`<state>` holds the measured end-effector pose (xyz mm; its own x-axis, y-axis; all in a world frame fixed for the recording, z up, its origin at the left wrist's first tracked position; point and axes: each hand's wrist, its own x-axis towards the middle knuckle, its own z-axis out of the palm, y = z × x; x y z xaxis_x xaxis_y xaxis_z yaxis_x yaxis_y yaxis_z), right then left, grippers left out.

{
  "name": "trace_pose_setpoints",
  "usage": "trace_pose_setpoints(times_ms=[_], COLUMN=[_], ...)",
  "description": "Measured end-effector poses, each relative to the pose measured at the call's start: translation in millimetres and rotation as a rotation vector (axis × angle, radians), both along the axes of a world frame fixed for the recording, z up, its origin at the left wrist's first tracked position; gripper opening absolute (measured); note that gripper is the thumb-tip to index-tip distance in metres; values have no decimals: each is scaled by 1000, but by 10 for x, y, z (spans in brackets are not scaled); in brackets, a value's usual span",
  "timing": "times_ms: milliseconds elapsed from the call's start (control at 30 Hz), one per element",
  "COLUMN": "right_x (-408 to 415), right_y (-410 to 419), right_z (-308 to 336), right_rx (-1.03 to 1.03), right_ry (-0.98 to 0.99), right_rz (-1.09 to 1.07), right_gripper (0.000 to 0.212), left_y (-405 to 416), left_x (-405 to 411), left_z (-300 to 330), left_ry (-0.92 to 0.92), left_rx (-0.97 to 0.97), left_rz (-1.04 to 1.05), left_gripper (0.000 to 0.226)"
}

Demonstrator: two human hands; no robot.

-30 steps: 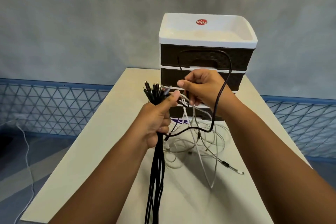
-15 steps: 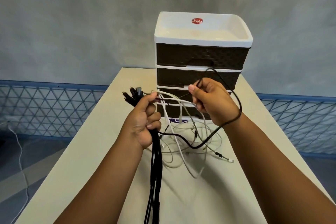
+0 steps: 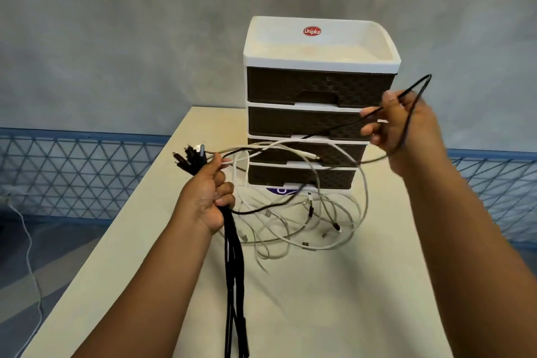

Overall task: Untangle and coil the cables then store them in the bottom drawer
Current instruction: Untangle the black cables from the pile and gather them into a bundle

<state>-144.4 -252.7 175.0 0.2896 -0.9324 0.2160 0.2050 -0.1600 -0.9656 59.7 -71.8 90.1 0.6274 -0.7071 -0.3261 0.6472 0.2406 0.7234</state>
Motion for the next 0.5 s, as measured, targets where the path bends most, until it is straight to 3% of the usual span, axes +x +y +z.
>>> trace_pose_setpoints(times_ms=[167,300,333,433,500], right_x=[-151,-289,-344,-414,-445], right_y=[-147,-225,-242,-252,-255], right_z=[187,222,234,160,-33], right_rx=[86,30,-7,8,-24], right_ry=[-16,-344,-347,-87,210], right_rz=[-84,-255,-292,-285,-112], right_gripper=[19,15,14,11,23], left_y=[23,-19,-16,-1,-14], left_x=[80,80,98,140,130], left_z=[-80,-116,-136,-173,-175], left_ry=[-5,-28,-25,-23,-25], left_rx=[32,62,65,81,90], left_rz=[7,50,59,40,21], left_gripper=[23,25,26,26,27])
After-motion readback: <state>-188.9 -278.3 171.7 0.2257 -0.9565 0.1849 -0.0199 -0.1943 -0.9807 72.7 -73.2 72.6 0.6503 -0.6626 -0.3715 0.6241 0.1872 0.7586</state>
